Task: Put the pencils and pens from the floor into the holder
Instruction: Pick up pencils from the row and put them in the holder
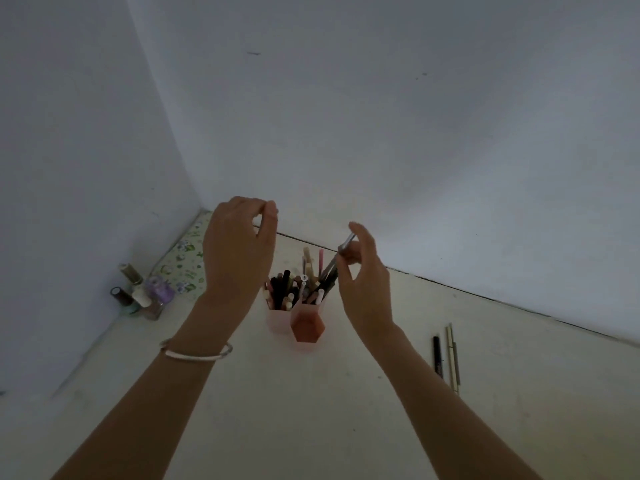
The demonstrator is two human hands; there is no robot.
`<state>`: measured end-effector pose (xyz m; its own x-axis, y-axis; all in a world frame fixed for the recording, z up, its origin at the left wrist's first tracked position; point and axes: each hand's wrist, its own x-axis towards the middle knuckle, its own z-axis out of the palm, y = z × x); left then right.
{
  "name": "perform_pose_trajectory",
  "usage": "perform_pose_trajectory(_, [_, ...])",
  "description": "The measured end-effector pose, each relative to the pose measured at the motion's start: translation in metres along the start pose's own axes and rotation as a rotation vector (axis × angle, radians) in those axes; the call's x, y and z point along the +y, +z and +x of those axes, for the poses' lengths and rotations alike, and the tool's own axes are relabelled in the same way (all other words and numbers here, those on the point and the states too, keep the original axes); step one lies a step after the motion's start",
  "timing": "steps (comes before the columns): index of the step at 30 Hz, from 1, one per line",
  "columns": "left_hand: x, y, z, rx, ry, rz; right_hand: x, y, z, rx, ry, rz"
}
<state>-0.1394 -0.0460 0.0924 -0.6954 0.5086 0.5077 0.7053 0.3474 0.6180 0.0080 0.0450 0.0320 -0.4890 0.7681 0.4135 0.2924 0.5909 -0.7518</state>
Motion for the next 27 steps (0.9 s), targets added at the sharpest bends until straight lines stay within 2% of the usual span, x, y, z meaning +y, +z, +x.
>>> perform_pose_trajectory(4, [-0.003, 0.005, -0.007, -0.015, -0.032, -0.070, 0.017, 0.010, -0.010, -0.017, -0.173, -0.213])
perform_pose_trajectory(8, [0.014, 0.010, -0.015, -0.013, -0.009, -0.109, 0.022, 0.003, -0.013, -0.122, -0.191, -0.258])
perform_pose_trajectory(9, [0.026, 0.012, -0.019, 0.009, 0.022, -0.115, 0.022, -0.006, -0.013, -0.088, -0.165, -0.225])
perform_pose_trajectory(11, [0.055, 0.019, -0.034, 0.005, 0.134, -0.143, 0.021, -0.029, -0.008, 0.089, -0.071, -0.146])
perform_pose_trajectory(12, [0.070, 0.028, -0.046, -0.070, 0.188, -0.175, 0.024, -0.044, -0.005, 0.195, -0.025, -0.115])
perform_pose_trajectory(14, [0.100, 0.057, -0.079, -0.377, 0.211, -0.171, 0.033, -0.078, -0.002, 0.357, 0.052, -0.086])
perform_pose_trajectory(17, [0.120, 0.121, -0.137, -0.809, 0.025, -0.030, 0.049, -0.124, -0.006, 0.470, 0.162, -0.079])
perform_pose_trajectory(19, [0.125, 0.156, -0.165, -0.978, -0.148, 0.011, 0.062, -0.148, -0.015, 0.499, 0.216, -0.099])
perform_pose_trajectory(21, [0.128, 0.178, -0.182, -1.054, -0.247, 0.030, 0.075, -0.167, -0.028, 0.512, 0.233, -0.134])
perform_pose_trajectory(23, [0.133, 0.191, -0.197, -1.089, -0.273, 0.085, 0.090, -0.185, -0.042, 0.522, 0.249, -0.159])
perform_pose_trajectory(27, [0.133, 0.204, -0.210, -1.039, -0.255, 0.210, 0.113, -0.201, -0.065, 0.542, 0.288, -0.202])
